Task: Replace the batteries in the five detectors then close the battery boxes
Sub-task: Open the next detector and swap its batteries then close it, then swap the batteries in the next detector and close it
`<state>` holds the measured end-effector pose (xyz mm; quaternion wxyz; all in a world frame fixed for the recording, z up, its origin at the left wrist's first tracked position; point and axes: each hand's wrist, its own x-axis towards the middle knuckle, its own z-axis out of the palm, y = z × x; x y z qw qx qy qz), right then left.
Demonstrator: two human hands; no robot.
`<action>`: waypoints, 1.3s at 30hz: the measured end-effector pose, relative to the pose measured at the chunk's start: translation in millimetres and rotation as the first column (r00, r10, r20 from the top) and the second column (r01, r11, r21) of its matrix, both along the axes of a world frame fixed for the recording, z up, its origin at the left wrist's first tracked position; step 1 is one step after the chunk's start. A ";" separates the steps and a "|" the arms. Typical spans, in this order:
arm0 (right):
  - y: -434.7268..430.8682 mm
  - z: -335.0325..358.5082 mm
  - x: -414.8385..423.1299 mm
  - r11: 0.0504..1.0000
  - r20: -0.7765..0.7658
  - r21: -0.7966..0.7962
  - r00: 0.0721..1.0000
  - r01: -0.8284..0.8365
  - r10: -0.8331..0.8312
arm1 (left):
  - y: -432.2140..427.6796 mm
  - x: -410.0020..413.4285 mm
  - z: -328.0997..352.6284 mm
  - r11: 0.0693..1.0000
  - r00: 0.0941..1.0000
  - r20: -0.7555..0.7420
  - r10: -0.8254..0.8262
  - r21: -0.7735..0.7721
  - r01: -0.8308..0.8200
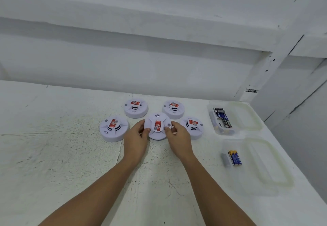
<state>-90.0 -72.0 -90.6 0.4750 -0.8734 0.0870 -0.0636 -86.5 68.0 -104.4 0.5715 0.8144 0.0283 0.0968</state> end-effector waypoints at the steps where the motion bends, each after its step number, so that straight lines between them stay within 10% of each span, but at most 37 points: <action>1: 1.3 -2.2 4.8 0.999 -0.004 -0.048 1.000 0.003 -0.003 | -0.8 1.0 1.4 1.000 1.000 0.011 0.002 0.020 -0.002; 10: 8.6 -6.0 24.4 0.940 -0.162 -0.342 0.985 0.001 -0.060 | 0.4 19.7 0.8 0.957 0.999 -0.024 -0.033 0.286 0.038; 20: 22.5 24.1 22.6 0.894 -0.079 -0.443 0.991 0.062 -0.107 | 24.6 21.8 19.8 0.962 0.995 -0.017 -0.096 0.254 0.098; 27: 80.3 25.5 30.7 0.965 -0.029 -0.258 0.999 -0.052 0.046 | 84.6 24.4 23.3 0.958 0.988 0.151 0.046 0.273 -0.086; 39: 146.9 6.3 33.2 0.990 -0.352 0.085 0.926 -0.113 0.135 | 155.4 19.5 3.6 0.959 0.986 -0.167 0.021 0.283 0.027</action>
